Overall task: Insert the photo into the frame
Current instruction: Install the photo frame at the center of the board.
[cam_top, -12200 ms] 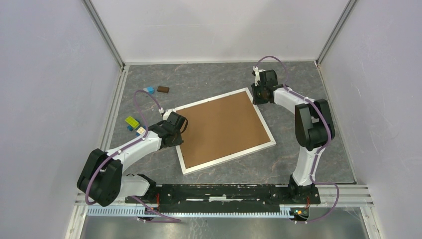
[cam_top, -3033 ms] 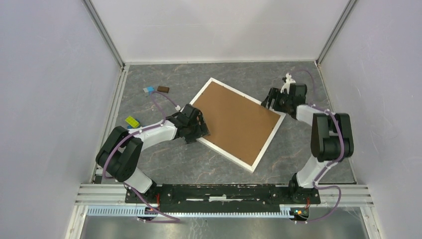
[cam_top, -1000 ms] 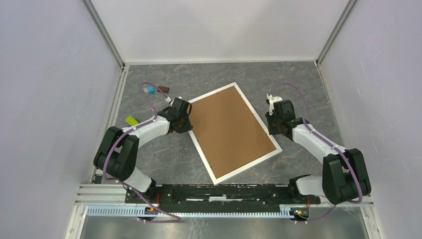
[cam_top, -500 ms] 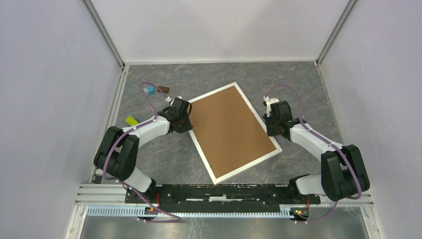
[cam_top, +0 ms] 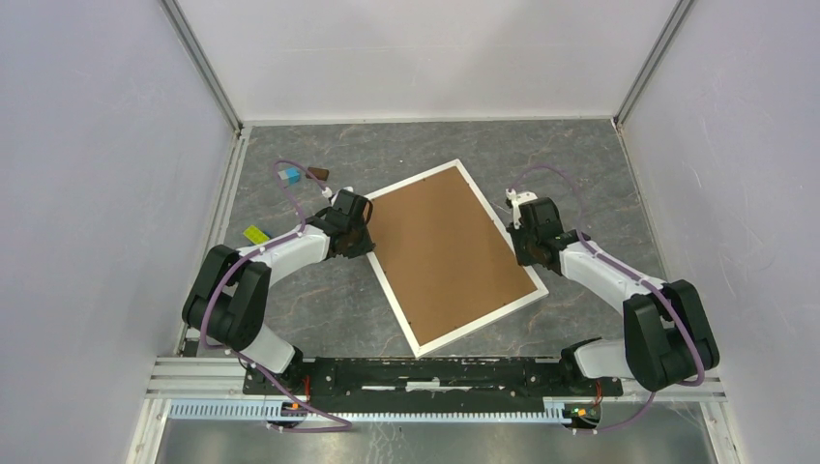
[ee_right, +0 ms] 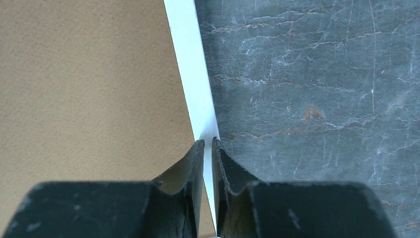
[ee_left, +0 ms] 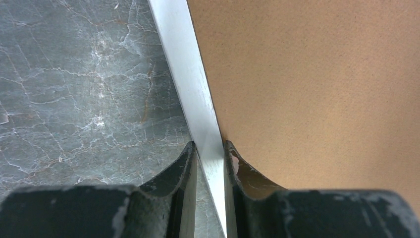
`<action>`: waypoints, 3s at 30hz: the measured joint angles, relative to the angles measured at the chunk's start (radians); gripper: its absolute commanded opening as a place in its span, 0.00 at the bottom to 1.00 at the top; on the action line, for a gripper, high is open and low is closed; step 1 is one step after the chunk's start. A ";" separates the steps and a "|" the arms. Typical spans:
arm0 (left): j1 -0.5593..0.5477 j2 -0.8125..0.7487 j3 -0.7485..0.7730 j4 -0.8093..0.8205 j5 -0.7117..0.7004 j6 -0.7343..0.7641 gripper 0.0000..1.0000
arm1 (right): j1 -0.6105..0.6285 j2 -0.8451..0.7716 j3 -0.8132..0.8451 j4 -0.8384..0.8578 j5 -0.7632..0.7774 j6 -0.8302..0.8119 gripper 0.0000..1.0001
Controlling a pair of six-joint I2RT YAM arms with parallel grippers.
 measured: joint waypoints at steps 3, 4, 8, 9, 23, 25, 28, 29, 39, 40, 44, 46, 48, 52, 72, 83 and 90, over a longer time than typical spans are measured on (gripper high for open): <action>0.000 0.000 0.000 0.000 0.000 0.000 0.02 | 0.016 0.000 -0.006 0.010 0.023 -0.002 0.18; 0.000 0.000 0.000 0.000 0.000 0.000 0.02 | 0.022 0.000 -0.007 0.011 0.030 -0.002 0.18; 0.000 0.000 0.000 0.000 0.000 0.000 0.02 | 0.047 0.000 -0.012 0.018 0.066 -0.002 0.18; 0.000 0.000 0.000 0.000 0.000 0.000 0.02 | 0.056 0.000 -0.014 0.021 0.078 -0.002 0.18; 0.002 0.001 -0.001 0.008 -0.007 0.000 0.02 | 0.237 0.072 -0.025 0.135 0.172 0.061 0.19; 0.002 0.001 -0.001 0.008 -0.007 0.000 0.02 | 0.270 0.081 -0.025 0.145 0.216 0.077 0.20; 0.002 0.001 -0.001 0.008 -0.007 0.000 0.02 | 0.303 0.079 -0.025 0.154 0.245 0.098 0.25; 0.002 0.001 -0.001 0.008 -0.007 0.000 0.02 | 0.305 0.077 -0.022 0.148 0.247 0.105 0.27; 0.002 0.001 -0.001 0.008 -0.007 0.000 0.02 | 0.165 0.039 0.080 -0.077 0.177 0.088 0.33; 0.002 0.001 -0.001 0.008 -0.007 0.000 0.02 | 0.145 0.033 0.085 -0.081 0.175 0.080 0.31; 0.002 0.001 -0.001 0.008 -0.006 0.000 0.02 | 0.110 0.018 0.087 -0.103 0.170 0.059 0.22; 0.002 0.001 -0.001 0.008 -0.006 0.000 0.02 | 0.103 0.018 0.086 -0.107 0.166 0.050 0.15; 0.002 0.001 -0.001 0.008 -0.006 0.000 0.02 | 0.100 0.018 0.085 -0.109 0.156 0.045 0.11; 0.002 0.001 -0.001 0.008 -0.006 0.000 0.02 | 0.100 0.019 0.082 -0.109 0.144 0.034 0.08; 0.002 0.001 -0.001 0.008 -0.006 0.000 0.02 | 0.100 0.048 0.060 -0.092 0.136 0.021 0.03; 0.002 0.001 -0.001 0.008 -0.006 0.000 0.02 | 0.111 0.059 0.056 -0.087 0.140 0.020 0.02; 0.002 0.001 -0.001 0.008 -0.006 0.000 0.02 | 0.143 0.091 0.066 -0.045 0.182 0.010 0.02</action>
